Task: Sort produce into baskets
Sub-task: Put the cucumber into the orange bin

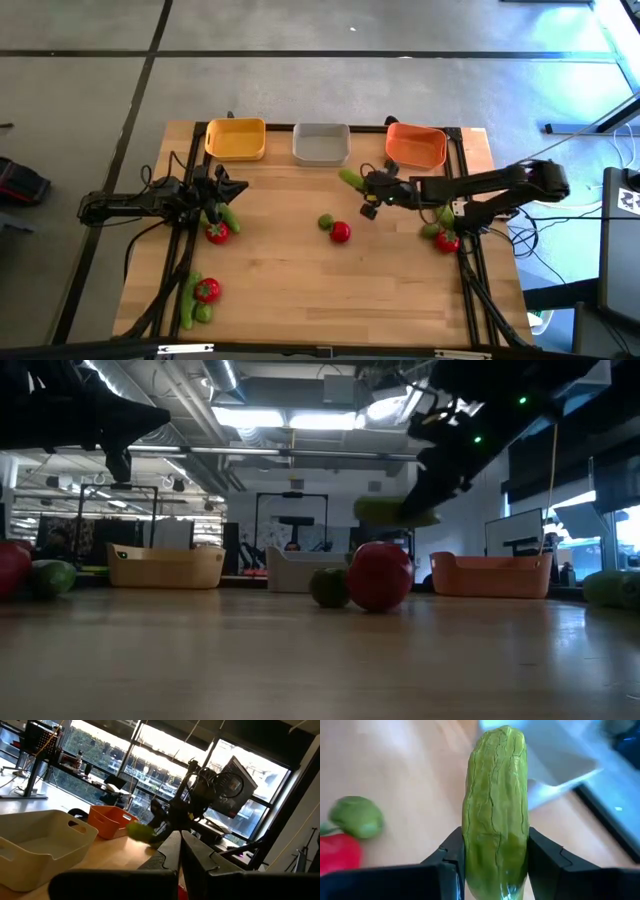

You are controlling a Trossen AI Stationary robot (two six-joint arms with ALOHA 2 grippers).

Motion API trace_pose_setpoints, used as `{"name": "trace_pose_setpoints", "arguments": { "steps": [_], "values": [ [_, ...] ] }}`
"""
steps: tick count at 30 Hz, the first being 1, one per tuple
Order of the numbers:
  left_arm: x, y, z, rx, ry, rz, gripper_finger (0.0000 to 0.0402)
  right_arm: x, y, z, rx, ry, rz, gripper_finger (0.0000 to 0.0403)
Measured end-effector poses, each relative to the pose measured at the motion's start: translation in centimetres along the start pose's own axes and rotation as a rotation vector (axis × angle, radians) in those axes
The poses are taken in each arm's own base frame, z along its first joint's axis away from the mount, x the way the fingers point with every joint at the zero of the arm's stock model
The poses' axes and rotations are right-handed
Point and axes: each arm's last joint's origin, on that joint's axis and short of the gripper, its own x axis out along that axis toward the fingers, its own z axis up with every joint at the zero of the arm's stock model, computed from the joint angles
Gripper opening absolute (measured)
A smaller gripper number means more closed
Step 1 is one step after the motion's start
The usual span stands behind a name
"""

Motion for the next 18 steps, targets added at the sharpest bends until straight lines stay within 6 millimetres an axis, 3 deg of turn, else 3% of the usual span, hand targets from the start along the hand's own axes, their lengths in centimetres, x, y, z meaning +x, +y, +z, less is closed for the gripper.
{"name": "trace_pose_setpoints", "arguments": {
  "steps": [9,18],
  "values": [
    [0.0,0.1,-0.2,0.004,0.018,0.009,0.0008,-2.9,-5.1,-0.7,0.022,0.117,-0.166,0.0134],
    [0.0,0.1,-0.2,0.004,0.017,0.01,0.0008,-3.1,-10.2,-1.7,0.123,0.23,-0.34,0.0134]
  ]
}}
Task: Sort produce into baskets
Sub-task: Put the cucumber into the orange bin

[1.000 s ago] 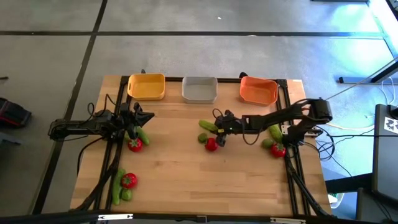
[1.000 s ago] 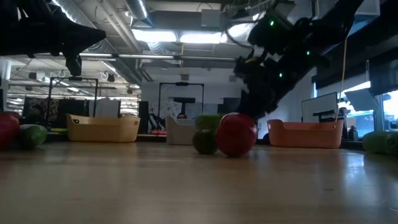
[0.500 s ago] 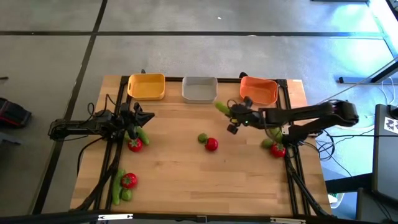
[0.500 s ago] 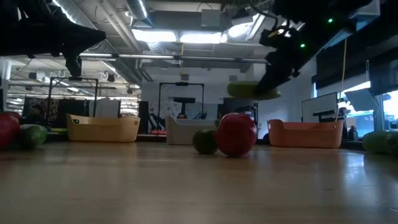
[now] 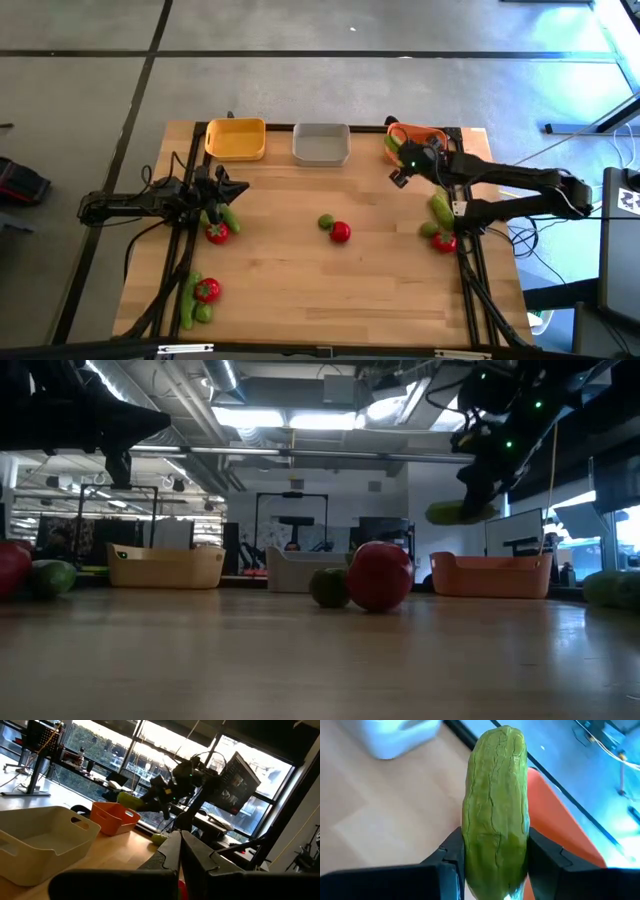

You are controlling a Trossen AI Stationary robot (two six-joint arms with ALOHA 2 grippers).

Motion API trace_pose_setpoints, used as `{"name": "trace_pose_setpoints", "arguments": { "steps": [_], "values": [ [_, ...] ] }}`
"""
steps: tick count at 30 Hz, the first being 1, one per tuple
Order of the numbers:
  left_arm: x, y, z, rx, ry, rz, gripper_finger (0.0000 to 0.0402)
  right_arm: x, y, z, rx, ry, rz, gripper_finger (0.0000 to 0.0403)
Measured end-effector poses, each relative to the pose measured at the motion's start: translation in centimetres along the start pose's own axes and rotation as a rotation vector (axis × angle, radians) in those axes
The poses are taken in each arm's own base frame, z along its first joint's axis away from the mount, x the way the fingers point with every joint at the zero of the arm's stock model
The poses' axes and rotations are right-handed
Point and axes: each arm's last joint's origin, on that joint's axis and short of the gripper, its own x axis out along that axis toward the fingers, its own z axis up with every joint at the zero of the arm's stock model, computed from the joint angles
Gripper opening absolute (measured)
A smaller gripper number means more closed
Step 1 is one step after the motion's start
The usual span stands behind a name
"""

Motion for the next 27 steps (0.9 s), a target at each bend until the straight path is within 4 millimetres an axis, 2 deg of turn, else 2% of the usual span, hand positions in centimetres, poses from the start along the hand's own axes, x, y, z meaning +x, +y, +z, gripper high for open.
{"name": "trace_pose_setpoints", "arguments": {
  "steps": [7,14,21,27],
  "values": [
    [0.0,0.0,0.0,0.0,-0.001,0.001,0.0008,2.8,-2.4,0.1,0.063,0.078,-0.034,0.0134],
    [0.0,0.0,0.0,-0.001,0.0,0.001,0.0008,6.2,-3.6,-0.2,0.127,0.165,-0.037,0.0134],
    [0.0,0.0,0.0,-0.001,-0.001,0.002,0.0008,9.3,-3.1,-0.8,0.136,0.246,0.001,0.0134],
    [0.0,0.0,0.0,-0.001,-0.001,0.002,0.0008,10.7,-2.5,-1.5,0.113,0.304,0.006,0.014]
  ]
}}
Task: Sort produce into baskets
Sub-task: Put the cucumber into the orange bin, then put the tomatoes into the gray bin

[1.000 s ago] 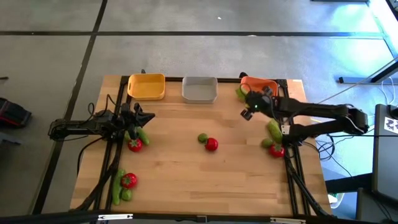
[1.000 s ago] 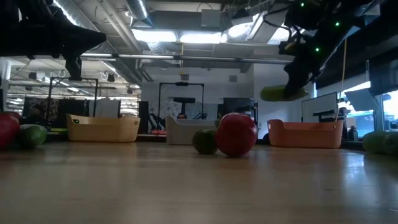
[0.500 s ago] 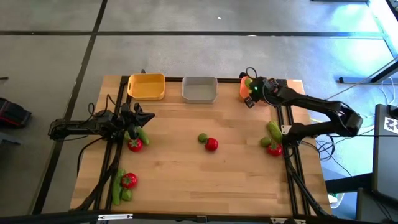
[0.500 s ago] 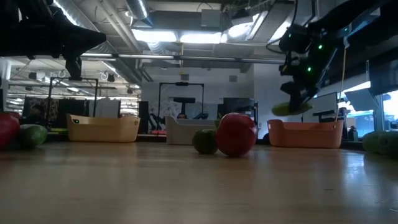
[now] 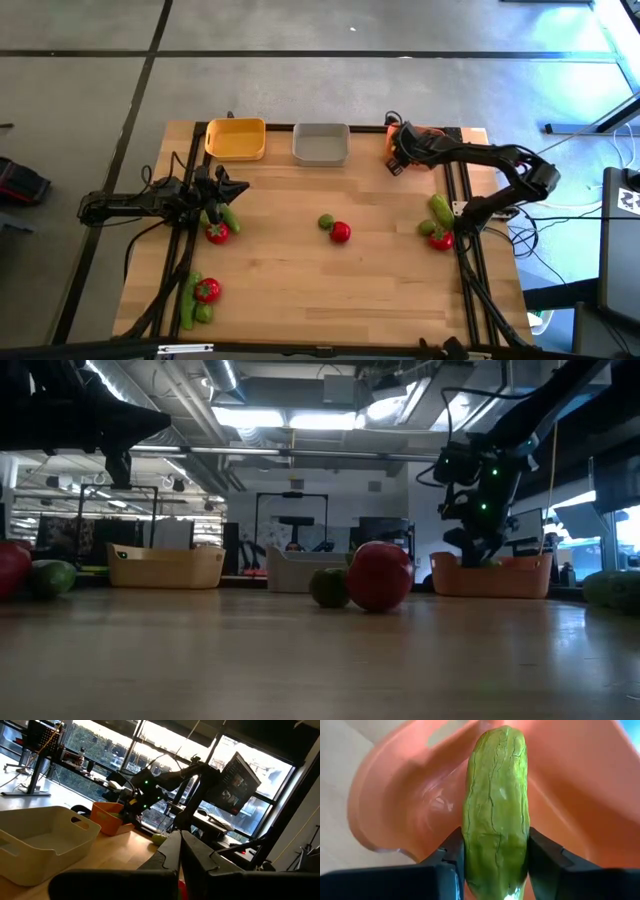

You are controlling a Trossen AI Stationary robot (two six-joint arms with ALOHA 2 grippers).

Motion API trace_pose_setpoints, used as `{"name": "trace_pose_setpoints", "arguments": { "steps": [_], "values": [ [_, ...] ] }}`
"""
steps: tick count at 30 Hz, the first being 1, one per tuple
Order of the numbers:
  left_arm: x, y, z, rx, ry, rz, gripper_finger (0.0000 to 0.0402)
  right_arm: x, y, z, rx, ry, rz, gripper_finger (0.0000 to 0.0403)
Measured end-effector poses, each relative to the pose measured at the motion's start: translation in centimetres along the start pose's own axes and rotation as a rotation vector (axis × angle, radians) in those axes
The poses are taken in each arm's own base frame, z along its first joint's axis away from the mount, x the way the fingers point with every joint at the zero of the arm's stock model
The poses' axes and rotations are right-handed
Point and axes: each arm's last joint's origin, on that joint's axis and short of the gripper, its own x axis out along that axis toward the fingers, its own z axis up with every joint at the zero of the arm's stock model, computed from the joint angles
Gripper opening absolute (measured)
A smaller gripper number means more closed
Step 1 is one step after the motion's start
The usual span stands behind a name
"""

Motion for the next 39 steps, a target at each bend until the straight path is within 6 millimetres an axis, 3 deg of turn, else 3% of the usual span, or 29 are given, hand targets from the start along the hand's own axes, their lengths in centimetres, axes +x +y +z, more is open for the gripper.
{"name": "trace_pose_setpoints", "arguments": {
  "steps": [9,14,18,23,30,39],
  "values": [
    [0.0,0.0,0.1,-0.002,-0.006,-0.003,0.0008,0.0,0.0,0.1,-0.009,-0.008,-0.023,0.0231],
    [0.0,0.0,0.1,-0.002,-0.007,-0.003,0.0008,-0.4,-0.2,0.2,-0.022,-0.017,-0.035,0.0257],
    [0.0,0.0,0.1,-0.002,-0.006,-0.003,0.0008,-2.2,-0.6,1.2,-0.019,-0.03,0.02,0.026],
    [0.0,0.0,0.1,-0.002,-0.006,-0.003,0.0008,-5.4,-0.2,2.6,-0.021,-0.123,0.209,0.0261],
    [0.0,0.0,0.0,-0.001,-0.003,-0.002,0.0008,-9.7,3.1,3.1,-0.125,-0.311,0.429,0.0261],
    [0.0,0.0,0.0,0.0,-0.003,-0.002,0.0008,-12.9,8.2,2.2,-0.28,-0.451,0.608,0.0261]
  ]
}}
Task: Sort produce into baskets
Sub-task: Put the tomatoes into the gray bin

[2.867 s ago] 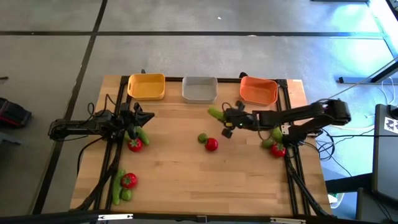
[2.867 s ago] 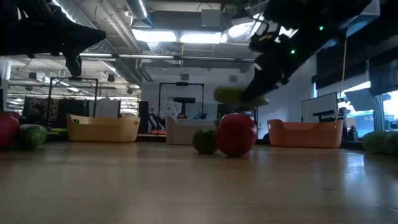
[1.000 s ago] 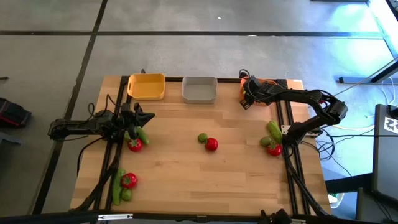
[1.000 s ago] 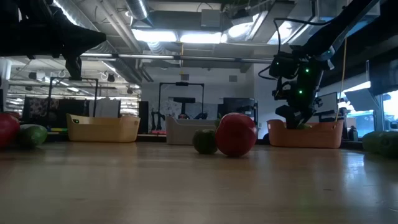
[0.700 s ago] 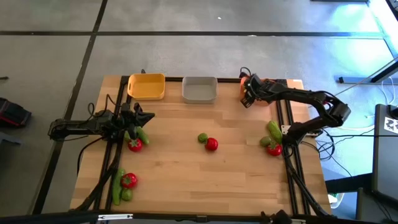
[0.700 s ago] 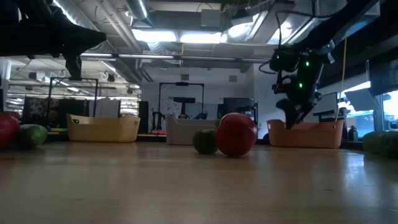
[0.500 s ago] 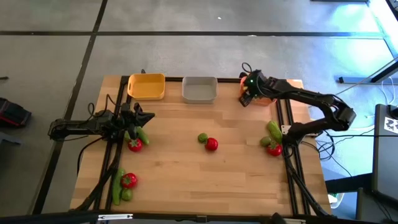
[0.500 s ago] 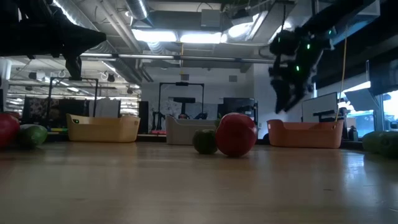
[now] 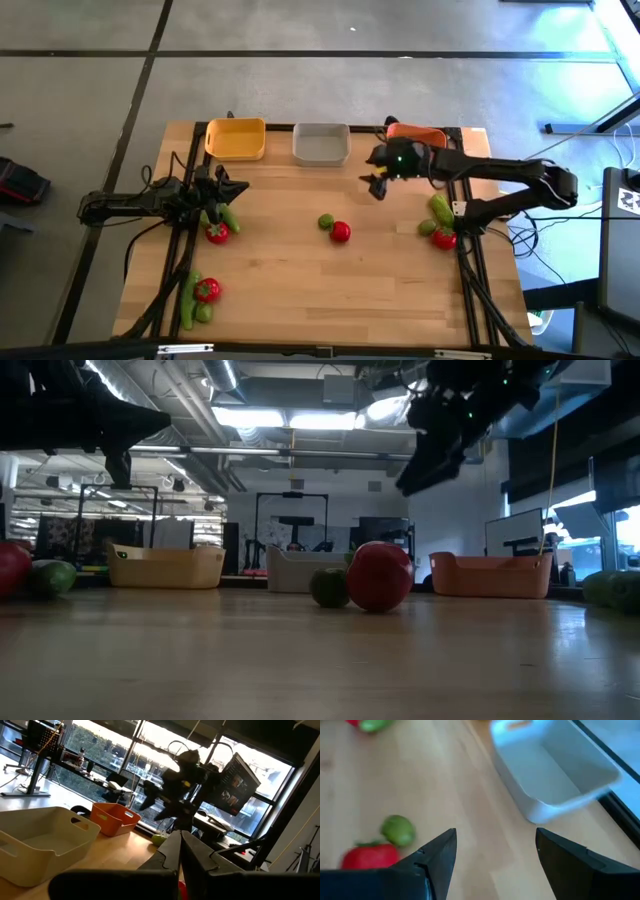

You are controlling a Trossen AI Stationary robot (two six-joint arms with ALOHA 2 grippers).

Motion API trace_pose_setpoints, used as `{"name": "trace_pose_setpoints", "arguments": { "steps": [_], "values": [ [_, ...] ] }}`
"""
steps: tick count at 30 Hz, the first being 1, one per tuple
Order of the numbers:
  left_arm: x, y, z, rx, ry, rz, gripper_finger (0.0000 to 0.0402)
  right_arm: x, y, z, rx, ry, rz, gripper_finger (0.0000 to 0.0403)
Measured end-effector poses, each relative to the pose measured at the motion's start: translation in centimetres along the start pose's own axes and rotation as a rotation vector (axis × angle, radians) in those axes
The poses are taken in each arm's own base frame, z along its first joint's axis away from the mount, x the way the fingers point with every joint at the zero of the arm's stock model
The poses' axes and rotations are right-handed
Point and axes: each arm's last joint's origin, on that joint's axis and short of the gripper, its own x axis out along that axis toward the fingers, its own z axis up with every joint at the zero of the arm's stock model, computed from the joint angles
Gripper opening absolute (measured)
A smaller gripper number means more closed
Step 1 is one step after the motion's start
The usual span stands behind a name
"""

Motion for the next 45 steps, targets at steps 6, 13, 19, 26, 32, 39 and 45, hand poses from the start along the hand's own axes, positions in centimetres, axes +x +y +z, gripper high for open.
{"name": "trace_pose_setpoints", "arguments": {
  "steps": [6,13,19,26,32,39,45],
  "values": [
    [0.0,0.0,0.0,-0.005,0.0,0.0,0.0008,-0.2,2.2,1.1,-0.07,-0.125,0.069,0.0261],
    [0.0,0.0,0.0,-0.006,0.0,0.0,0.0008,-0.4,3.4,1.6,-0.037,-0.186,0.139,0.0267],
    [0.0,0.0,0.0,-0.011,-0.001,0.0,0.0008,-0.4,5.3,1.0,-0.045,-0.151,0.196,0.0323],
    [0.0,0.0,0.0,-0.011,-0.003,-0.001,0.0008,0.4,8.5,-0.3,-0.118,-0.069,0.302,0.0394],
    [0.0,0.0,0.0,-0.009,-0.004,-0.001,0.0008,1.4,11.0,-1.7,-0.184,-0.001,0.353,0.0384],
    [0.0,0.0,0.0,-0.011,-0.004,-0.001,0.0008,2.4,12.8,-3.0,-0.231,0.053,0.369,0.0379],
    [0.0,0.0,0.0,-0.016,-0.004,-0.001,0.0008,4.2,13.7,-4.5,-0.259,0.116,0.304,0.0379]
  ]
}}
